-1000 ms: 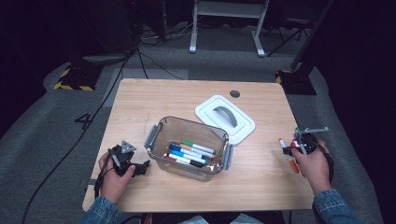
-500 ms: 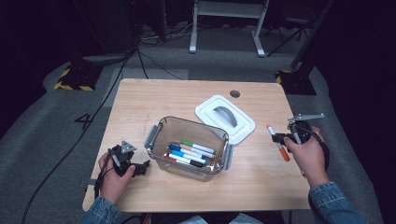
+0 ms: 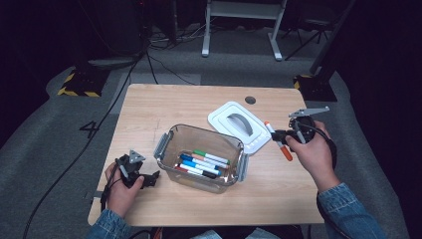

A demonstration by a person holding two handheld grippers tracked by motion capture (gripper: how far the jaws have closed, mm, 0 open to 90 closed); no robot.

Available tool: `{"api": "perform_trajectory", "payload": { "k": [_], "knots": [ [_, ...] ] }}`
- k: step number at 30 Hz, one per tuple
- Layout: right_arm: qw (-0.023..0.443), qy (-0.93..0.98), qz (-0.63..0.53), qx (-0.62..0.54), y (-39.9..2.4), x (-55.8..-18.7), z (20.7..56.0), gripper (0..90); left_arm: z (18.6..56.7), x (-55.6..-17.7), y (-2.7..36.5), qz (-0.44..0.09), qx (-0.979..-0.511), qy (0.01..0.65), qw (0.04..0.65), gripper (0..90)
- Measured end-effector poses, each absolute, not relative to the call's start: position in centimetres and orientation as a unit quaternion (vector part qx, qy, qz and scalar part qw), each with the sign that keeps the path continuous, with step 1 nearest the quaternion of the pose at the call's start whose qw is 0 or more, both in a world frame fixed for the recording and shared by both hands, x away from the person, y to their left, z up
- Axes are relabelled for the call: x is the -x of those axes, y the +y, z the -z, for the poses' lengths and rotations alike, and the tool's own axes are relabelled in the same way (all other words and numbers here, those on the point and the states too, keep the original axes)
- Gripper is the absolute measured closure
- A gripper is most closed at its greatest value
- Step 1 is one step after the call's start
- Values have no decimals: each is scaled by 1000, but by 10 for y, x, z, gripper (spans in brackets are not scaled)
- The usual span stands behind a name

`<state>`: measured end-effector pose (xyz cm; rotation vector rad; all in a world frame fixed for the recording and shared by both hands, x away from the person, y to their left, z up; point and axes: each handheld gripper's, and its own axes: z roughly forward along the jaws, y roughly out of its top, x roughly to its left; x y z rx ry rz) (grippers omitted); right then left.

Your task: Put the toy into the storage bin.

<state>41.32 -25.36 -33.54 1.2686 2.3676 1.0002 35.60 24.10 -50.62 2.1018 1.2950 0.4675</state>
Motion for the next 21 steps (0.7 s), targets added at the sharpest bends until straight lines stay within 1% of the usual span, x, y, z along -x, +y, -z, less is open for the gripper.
{"api": "perform_trajectory", "payload": {
  "k": [5,12,21],
  "knots": [
    [132,830,-355,-410,-231,-412,324,773,506,-356,241,-177,-796,490,309,1],
    [119,836,-370,-387,-210,-412,317,773,506,-356,241,-177,-796,490,309,1],
    [100,857,-384,-330,-164,-406,311,773,506,-356,241,-177,-796,490,309,1]
  ]
}}
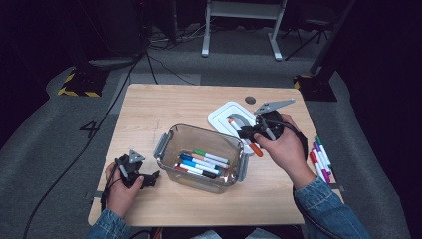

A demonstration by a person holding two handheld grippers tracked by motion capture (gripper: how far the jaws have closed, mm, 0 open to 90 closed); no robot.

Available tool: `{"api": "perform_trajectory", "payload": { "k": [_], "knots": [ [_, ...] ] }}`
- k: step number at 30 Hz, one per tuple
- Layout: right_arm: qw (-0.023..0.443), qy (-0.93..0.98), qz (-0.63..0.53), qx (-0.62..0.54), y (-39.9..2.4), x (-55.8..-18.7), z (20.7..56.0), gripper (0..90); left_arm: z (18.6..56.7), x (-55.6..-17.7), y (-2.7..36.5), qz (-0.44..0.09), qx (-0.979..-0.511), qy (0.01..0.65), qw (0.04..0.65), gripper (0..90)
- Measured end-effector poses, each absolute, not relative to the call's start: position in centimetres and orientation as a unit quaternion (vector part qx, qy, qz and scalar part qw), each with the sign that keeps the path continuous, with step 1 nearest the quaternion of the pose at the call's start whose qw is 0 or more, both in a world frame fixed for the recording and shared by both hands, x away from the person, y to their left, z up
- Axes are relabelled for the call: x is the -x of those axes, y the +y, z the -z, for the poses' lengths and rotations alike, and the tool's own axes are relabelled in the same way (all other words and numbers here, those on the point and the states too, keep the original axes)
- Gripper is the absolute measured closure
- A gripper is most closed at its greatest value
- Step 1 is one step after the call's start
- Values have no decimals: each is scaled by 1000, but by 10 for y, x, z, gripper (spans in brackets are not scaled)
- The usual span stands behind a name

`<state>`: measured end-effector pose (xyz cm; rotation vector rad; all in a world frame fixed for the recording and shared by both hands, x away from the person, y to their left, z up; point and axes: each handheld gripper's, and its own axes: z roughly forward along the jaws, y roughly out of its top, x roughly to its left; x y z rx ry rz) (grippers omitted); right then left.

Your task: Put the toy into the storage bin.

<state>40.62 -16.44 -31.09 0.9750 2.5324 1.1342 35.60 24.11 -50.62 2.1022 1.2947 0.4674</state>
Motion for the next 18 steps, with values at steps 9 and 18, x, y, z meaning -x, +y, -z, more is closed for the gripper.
{"api": "perform_trajectory", "payload": {
  "k": [9,18],
  "knots": [
    [78,875,-379,-291,-127,-402,315,773,506,-356,241,-177,-796,490,309,1],
    [49,891,-374,-253,-90,-401,325,772,506,-356,241,-177,-796,490,309,1]
  ]
}}
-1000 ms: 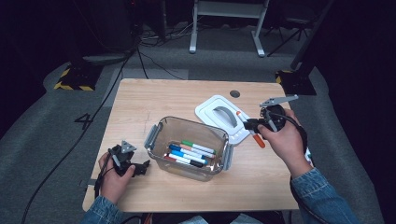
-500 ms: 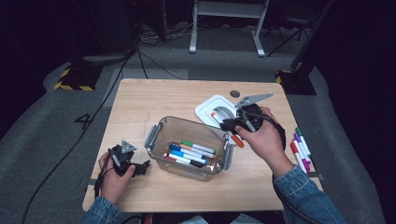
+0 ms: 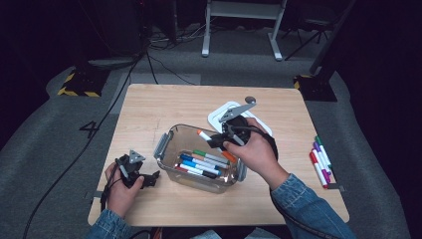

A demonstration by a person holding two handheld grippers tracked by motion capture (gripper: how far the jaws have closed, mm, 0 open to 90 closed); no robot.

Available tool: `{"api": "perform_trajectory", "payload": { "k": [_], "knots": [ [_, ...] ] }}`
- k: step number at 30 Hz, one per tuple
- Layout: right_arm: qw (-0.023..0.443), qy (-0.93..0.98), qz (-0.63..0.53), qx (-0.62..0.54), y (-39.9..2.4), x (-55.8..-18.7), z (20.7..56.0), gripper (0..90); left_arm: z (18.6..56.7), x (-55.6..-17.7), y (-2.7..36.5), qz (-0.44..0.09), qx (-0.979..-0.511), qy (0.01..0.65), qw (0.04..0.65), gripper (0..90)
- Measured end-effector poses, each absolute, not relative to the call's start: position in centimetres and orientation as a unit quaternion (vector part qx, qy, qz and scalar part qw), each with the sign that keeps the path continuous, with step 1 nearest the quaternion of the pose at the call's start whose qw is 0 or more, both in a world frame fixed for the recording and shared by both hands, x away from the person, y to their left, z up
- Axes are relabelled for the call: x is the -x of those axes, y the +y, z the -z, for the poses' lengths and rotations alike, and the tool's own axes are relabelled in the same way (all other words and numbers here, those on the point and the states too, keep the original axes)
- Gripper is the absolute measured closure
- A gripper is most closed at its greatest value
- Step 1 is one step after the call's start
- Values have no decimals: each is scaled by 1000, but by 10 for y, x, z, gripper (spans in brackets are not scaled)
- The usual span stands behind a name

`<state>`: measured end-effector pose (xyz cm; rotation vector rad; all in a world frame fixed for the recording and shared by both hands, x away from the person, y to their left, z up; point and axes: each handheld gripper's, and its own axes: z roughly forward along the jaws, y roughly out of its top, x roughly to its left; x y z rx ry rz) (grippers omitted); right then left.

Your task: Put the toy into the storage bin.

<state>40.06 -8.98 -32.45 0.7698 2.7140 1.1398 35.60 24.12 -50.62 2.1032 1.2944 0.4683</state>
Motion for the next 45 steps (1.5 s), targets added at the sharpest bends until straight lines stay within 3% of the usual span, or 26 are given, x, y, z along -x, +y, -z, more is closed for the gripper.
{"api": "perform_trajectory", "payload": {
  "k": [23,45],
  "knots": [
    [-8,937,-300,-178,-17,-406,386,772,506,-356,241,-177,-796,490,309,1],
    [-40,962,-229,-143,-2,-408,424,772,506,-356,241,-177,-796,490,309,1]
  ]
}}
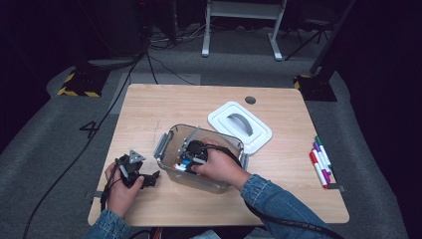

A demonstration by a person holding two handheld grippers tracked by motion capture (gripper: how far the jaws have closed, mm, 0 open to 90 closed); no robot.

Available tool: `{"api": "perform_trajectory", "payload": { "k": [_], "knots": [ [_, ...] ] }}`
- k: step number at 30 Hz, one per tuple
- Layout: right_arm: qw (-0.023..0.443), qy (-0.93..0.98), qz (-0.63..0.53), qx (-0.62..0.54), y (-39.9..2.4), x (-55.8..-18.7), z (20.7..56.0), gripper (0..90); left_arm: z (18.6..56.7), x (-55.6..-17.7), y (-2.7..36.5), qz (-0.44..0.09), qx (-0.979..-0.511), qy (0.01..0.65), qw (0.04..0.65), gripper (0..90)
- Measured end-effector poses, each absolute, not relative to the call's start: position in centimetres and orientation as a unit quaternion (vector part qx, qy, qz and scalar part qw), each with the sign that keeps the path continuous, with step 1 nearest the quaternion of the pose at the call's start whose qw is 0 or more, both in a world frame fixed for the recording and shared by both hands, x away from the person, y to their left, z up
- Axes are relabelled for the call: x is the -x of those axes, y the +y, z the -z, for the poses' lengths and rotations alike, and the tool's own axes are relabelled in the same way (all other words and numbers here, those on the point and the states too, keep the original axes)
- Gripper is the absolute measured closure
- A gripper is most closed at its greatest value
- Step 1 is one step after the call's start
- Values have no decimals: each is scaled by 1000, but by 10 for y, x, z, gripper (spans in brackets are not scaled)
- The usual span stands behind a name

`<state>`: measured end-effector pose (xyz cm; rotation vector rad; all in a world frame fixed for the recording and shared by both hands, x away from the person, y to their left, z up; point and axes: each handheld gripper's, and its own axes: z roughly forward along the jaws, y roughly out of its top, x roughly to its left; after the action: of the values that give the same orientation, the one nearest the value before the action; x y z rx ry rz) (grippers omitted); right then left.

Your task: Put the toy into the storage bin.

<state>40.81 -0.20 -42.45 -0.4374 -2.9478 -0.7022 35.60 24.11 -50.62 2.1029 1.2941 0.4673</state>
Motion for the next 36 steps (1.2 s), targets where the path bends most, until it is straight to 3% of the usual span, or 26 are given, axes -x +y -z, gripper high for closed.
{"api": "perform_trajectory", "payload": {
  "k": [14,18,24,27,36],
  "knots": [
    [73,-965,211,140,1,-416,439,769,506,-356,241,-177,-796,490,309,1],
    [86,-957,232,149,-3,-420,438,695,506,-356,241,-177,-796,490,309,1],
    [37,-941,291,166,-18,-426,416,647,506,-356,241,-177,-796,490,309,1],
    [-20,-930,332,154,-26,-421,389,628,506,-356,241,-177,-796,490,309,1],
    [-73,-907,373,179,-52,-417,342,601,506,-356,241,-177,-796,490,309,1]
  ]
}}
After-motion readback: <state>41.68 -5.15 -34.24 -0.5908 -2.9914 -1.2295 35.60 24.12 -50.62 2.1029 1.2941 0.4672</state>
